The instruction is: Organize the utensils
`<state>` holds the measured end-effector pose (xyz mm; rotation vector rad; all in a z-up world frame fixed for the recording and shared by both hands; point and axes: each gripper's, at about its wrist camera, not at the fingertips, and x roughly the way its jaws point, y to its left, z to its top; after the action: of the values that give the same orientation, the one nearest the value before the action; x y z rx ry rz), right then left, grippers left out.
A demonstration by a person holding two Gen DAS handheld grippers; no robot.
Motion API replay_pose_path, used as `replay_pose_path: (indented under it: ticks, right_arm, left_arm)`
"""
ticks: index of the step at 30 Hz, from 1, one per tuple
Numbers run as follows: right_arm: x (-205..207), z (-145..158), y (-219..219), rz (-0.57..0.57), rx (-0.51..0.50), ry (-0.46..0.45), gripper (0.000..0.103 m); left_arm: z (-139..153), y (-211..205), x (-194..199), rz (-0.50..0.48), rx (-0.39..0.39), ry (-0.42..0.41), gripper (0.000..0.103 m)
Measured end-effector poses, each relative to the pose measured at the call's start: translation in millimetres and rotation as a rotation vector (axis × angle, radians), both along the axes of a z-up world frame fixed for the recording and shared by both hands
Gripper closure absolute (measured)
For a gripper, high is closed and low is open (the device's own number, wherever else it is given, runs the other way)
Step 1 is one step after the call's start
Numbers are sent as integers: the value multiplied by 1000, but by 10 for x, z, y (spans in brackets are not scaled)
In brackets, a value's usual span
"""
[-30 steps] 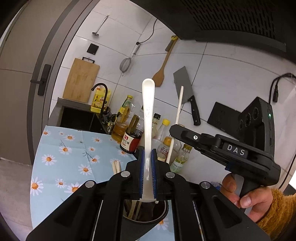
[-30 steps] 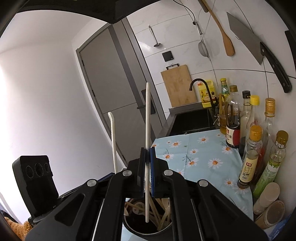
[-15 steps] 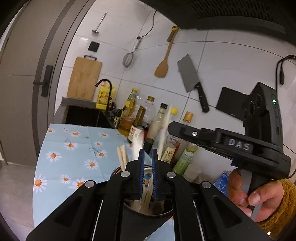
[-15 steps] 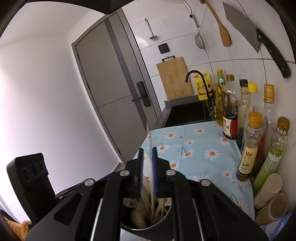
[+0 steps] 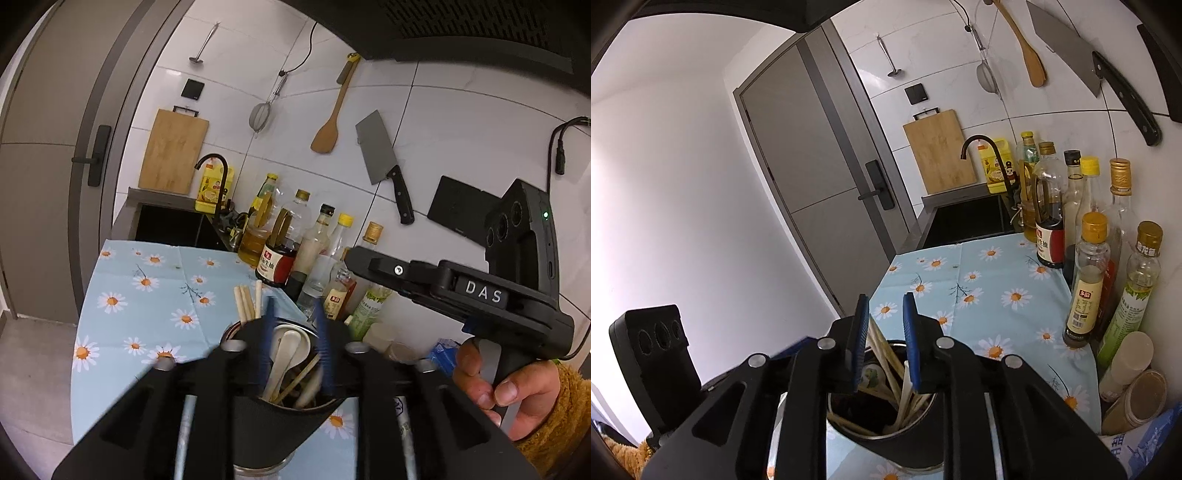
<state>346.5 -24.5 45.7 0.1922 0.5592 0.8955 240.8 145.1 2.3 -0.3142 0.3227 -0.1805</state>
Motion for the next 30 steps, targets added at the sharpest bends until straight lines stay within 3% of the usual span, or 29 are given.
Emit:
replay_pose_path:
  ticks: [3, 8, 11, 14, 19, 23, 30]
  right_arm:
    - [-42, 23, -64, 0, -14, 10, 72]
    - [-173, 88, -225, -7, -21, -2, 70]
    - [-288, 140, -328, -14, -29, -16, 58]
    - [-424, 182, -429, -7, -35, -32, 54]
    - [-660, 192, -577, 6, -49, -51, 49]
    - [-804, 161, -684, 17, -68, -59, 45]
    - [-1017, 37, -955, 13, -101, -22, 28]
  left_arm:
    - [48, -7, -68, 1, 1, 6, 77]
    - [147, -39, -245, 14, 10, 1, 74]
    - [215, -88, -387, 17, 28, -1, 68]
    - [255, -132, -500, 20, 44, 2, 67]
    - [288, -202, -703, 28, 44, 23, 55]
    - [282, -261, -838, 35, 37, 53, 53]
    - [184, -410, -1083, 78, 51, 112, 35]
